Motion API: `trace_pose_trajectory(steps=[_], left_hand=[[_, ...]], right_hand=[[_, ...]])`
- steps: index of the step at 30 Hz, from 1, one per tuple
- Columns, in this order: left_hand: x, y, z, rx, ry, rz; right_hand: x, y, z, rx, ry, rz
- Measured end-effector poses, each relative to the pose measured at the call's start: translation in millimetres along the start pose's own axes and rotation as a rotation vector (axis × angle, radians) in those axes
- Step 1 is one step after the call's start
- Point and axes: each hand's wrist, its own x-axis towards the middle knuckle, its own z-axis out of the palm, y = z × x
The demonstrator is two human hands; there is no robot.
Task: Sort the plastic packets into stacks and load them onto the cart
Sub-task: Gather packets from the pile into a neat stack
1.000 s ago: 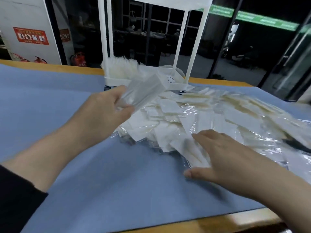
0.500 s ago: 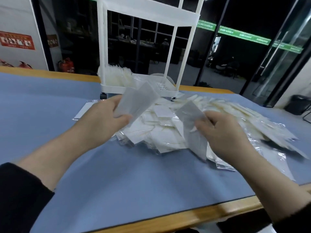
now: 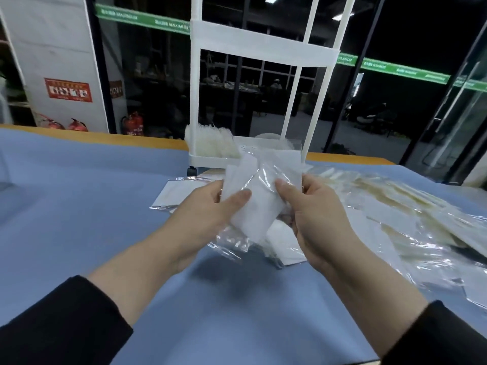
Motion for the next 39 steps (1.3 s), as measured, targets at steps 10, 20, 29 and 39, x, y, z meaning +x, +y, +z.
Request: trace_pose_trajectory(steps=[10,20,29,39], left_hand=[[5.6,-4.2,-9.2,-0.174,0.199,0.003],[3.6,-8.6,7.9,-0.163,0.198,0.101],[-3.9,-18.5,18.4,0.689,-0.012,0.203],[-2.5,-16.0,13.8,0.684,-0.006,0.215]], right_hand=[[5.8,6.6,3.0,0.045,0.295,-0.095],[-16.6,17.7,27.4,-0.359,0.145,-0.143],[-39.6,-13.5,-139.4,-1.425,-0.125,0.126],[-28.8,22.2,-148.7,-1.567,0.015,0.056]])
